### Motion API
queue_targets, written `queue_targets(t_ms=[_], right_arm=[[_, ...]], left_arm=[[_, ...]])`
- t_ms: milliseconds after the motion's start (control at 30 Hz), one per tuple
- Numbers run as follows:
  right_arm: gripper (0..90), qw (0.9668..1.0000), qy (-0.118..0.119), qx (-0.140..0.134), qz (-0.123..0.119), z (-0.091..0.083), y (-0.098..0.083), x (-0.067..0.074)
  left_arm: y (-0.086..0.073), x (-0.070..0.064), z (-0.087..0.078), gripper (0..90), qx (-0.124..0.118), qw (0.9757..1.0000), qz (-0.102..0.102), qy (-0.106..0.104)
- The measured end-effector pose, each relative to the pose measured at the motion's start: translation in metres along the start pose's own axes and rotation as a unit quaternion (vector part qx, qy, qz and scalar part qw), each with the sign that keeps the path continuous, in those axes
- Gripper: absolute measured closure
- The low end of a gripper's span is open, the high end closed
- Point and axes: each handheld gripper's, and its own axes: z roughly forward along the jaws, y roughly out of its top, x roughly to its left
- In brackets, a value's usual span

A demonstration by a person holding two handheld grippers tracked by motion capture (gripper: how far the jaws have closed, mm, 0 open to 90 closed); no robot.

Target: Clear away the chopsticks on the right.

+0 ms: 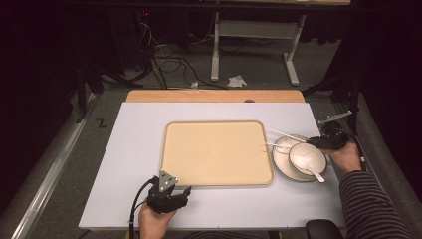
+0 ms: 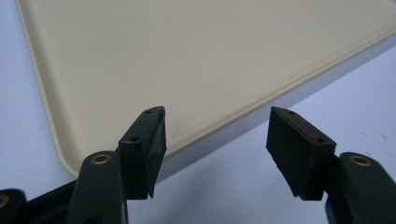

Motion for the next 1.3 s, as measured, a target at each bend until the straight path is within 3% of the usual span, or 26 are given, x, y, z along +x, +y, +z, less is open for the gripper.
queue_targets(t_ms=[700, 1300], right_arm=[[82.1, 0.9994, 0.026, 0.022, -0.002, 0.0055, -0.0029, -0.0035], [86.2, 0.9993, 0.023, 0.021, -0.019, 0.0073, -0.0028, -0.0023]], left_arm=[[-0.0003, -0.0002, 0.0008, 38.0, 0.0, 1.0, -0.002, 0.0], [-0.0005, 0.0013, 0.0019, 38.0, 0.001, 1.0, 0.002, 0.002]])
